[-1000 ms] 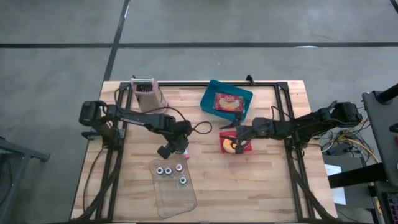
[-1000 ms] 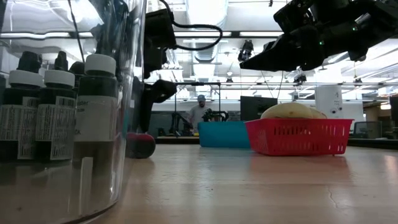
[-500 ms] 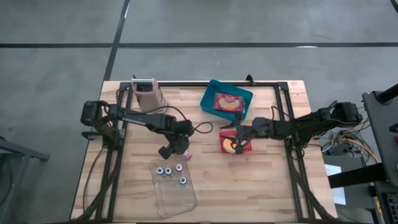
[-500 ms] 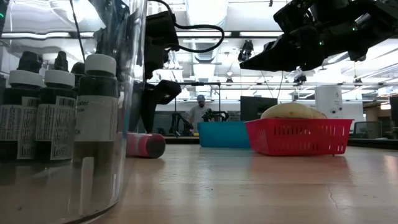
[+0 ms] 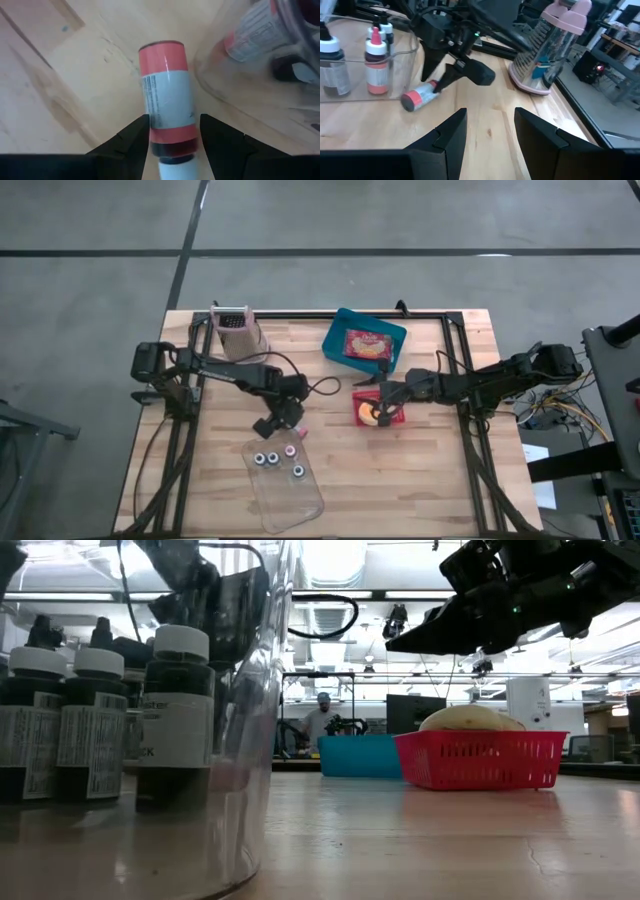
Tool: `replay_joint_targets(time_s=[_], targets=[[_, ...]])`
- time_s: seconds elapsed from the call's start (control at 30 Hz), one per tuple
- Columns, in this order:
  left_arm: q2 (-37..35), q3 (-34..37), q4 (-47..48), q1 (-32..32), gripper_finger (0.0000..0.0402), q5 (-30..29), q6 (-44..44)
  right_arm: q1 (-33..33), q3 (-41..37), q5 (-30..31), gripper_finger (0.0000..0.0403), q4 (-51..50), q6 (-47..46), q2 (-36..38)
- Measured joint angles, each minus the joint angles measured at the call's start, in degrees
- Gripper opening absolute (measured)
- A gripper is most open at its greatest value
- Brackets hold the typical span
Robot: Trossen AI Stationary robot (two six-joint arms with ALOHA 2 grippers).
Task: Pick & Place Food Item
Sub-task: Put the pink food coloring bottle into the transparent bin
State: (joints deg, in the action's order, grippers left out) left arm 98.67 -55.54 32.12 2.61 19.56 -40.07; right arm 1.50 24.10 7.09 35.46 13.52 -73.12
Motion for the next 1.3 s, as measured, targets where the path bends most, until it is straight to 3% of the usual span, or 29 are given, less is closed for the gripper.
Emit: replay_joint_targets(time_s=[0.5, 0.77, 0.93, 1.07, 1.2, 1.3], targets=[[-0.2, 1.61, -2.32, 0.28, 0.0175, -0.06, 2.7, -0.02, 0.0, 0.69, 0.016, 0.0, 0.0, 0.0], [-0.3, 1.57, -2.51, 0.71, 0.0101, -2.84, 2.75, 0.0, 0.0, 0.69, 0.016, 0.0, -0.02, 0.0], [-0.34, 1.5, -2.74, 2.76, 0.0071, -6.83, 3.03, -0.01, 0.0, 0.69, 0.016, 0.0, -0.02, 0.0], [-0.39, 1.47, -4.48, 5.69, 0.0077, -10.98, 3.68, 0.0, 0.0, 0.7, 0.016, 0.0, -0.02, 0.0], [-0.31, 1.5, -6.69, 8.05, 0.0079, -19.05, 4.54, 0.0, 0.0, 0.69, 0.016, 0.0, -0.02, 0.0], [-0.26, 1.34, -6.66, 9.24, 0.008, -20.0, 3.24, 0.0, 0.0, 0.7, 0.016, -0.02, -0.02, 0.0]])
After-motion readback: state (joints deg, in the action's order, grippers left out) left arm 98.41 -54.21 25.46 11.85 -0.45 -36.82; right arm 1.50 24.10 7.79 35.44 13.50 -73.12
